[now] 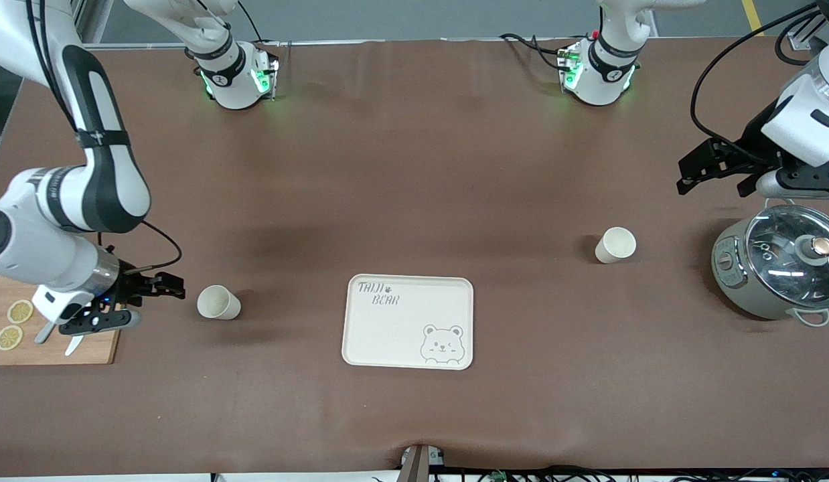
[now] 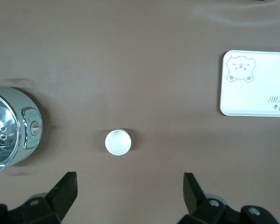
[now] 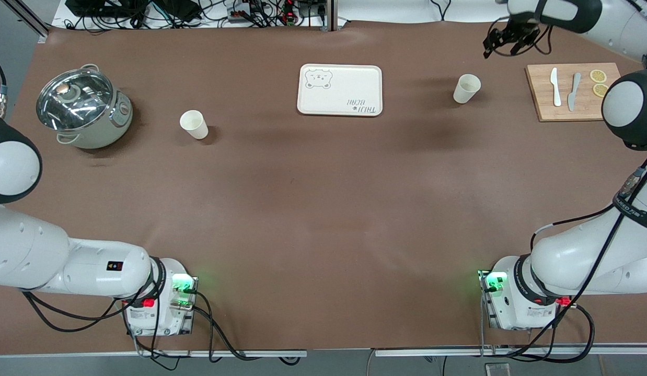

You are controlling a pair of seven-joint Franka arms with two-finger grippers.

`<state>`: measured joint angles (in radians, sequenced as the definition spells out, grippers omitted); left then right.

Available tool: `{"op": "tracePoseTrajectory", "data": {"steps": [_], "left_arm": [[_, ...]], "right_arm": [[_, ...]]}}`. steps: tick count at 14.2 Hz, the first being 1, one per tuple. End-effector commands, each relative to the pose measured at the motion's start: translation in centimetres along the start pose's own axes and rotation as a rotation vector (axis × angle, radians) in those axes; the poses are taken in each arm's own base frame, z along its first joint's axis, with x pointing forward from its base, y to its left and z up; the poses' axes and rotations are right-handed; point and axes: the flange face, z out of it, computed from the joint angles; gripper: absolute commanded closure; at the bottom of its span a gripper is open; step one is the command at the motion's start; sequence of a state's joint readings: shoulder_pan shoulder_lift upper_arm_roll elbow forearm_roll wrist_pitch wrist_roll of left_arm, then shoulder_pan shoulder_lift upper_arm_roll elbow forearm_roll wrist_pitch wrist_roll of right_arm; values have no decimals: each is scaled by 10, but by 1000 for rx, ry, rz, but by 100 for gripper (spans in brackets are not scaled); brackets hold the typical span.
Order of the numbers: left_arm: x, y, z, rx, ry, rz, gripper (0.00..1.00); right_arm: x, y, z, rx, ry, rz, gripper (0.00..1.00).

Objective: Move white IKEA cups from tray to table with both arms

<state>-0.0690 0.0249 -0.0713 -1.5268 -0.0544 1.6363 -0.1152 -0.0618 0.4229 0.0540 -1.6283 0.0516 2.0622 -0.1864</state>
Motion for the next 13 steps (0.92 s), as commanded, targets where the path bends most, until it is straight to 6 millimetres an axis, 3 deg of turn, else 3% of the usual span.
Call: {"op": "tracePoseTrajectory", "data": {"steps": [1, 2, 4, 8, 11, 13], "left_arm": [[1, -2, -15, 17, 20, 13, 0], [1, -4, -18, 17, 26, 15, 0], [4, -28, -20, 21, 30, 27, 0], [4, -33, -20, 32, 30, 43, 0], [1, -35, -18, 86, 7, 77, 0], [-2, -34, -15, 130, -26, 110, 0]], "right_arm": [[9, 3, -48, 13, -16, -16, 0], [11, 4, -62, 10, -18, -16, 0], [10, 5, -88, 12, -38, -17, 0], [5, 7, -129, 15, -70, -11, 0], [5, 7, -134, 14, -67, 4, 0], [0, 3, -152, 6, -44, 6, 0]]}}
